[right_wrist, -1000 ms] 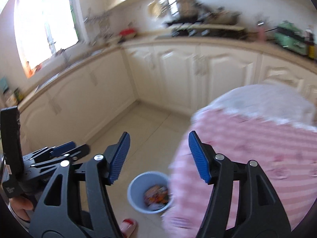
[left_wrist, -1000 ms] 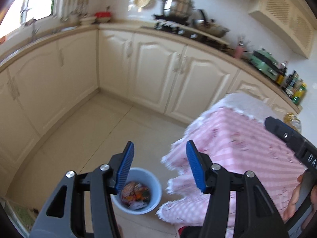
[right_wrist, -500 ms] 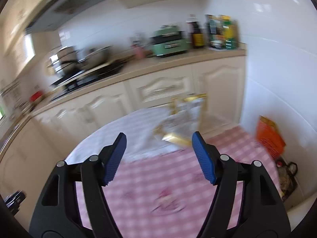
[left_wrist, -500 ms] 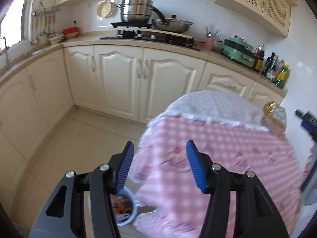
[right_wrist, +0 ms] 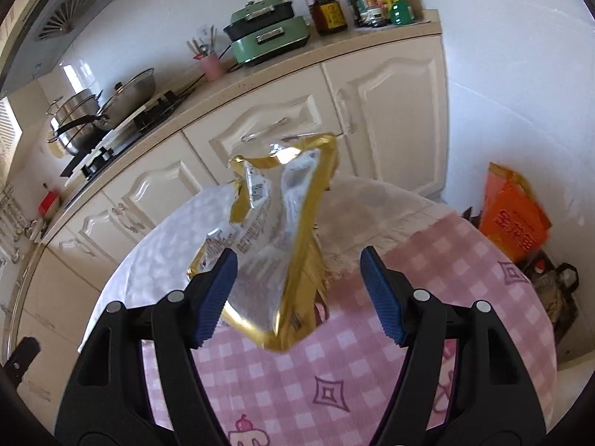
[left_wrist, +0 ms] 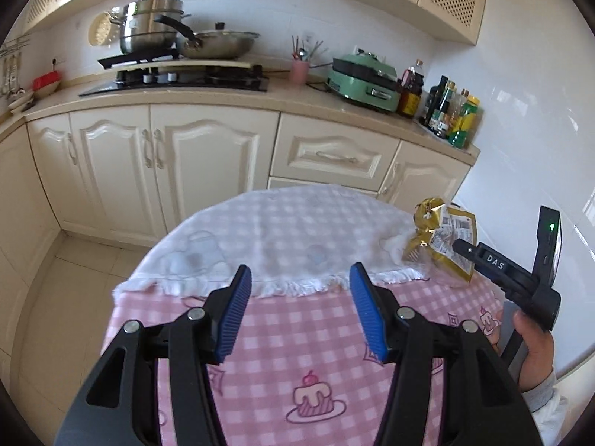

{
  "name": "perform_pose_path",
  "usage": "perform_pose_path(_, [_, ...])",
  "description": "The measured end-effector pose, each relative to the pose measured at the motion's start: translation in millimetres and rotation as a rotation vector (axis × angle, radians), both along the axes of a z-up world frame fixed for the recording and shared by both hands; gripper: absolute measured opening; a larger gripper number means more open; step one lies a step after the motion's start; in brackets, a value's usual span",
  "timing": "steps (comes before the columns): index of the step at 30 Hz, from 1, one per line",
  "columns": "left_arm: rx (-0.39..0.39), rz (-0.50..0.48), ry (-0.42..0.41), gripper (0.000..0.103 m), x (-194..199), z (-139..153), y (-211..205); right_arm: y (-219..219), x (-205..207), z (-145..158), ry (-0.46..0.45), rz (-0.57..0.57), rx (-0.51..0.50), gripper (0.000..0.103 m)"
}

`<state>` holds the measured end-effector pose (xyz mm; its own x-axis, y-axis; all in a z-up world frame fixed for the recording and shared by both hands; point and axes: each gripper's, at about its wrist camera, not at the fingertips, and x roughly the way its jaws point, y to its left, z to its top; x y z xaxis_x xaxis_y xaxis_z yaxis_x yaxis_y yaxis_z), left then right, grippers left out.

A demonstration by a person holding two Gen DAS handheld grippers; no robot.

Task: Collect trash
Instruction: 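Return to the table and grasp the gold-and-white snack bag with the right tool, then carry the gold snack bag over the blue bin and open the right tool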

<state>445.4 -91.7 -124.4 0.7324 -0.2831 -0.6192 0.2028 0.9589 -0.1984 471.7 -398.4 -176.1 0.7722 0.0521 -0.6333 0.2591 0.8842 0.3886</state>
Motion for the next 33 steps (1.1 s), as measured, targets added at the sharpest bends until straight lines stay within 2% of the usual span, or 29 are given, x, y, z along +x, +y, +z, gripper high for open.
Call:
perform_pose_path(1, [0.004,0.002,0.006,0.054,2,-3,-1,1,3,-3,0.012,0.028,0.014,0.027])
perform_pose_path(3, [-0.001,0.01,0.017,0.054,5,-7,2,4,4,-7,0.025,0.063,0.033,0.015])
perform_pose_path(4, [0.0,0.013,0.019,0.054,5,-8,4,9,1,-6,0.022,0.086,0.029,0.006])
perform_pose_path(11, [0.004,0.044,0.01,0.054,-8,-8,26,66,-47,23,-0.052,0.191,-0.048,0.004])
perform_pose_path(17, [0.007,0.077,-0.014,0.054,-38,-5,68,150,-92,57,-0.131,0.339,-0.071,0.003])
perform_pose_path(21, [0.014,0.147,-0.032,0.054,-67,-8,122,249,-113,72,-0.173,0.504,-0.127,0.003])
perform_pose_path(24, [0.044,0.258,-0.013,0.054,-86,-19,188,329,-124,71,-0.183,0.632,-0.152,0.003])
perform_pose_path(29, [0.079,0.421,0.038,0.054,-112,-49,287,448,-134,47,-0.148,0.81,-0.154,0.003])
perform_pose_path(31, [0.077,0.504,0.069,0.054,-123,-69,330,500,-141,28,-0.119,0.884,-0.171,0.003])
perform_pose_path(33, [0.073,0.57,0.122,0.054,-131,-97,369,535,-144,9,-0.101,0.92,-0.193,0.003])
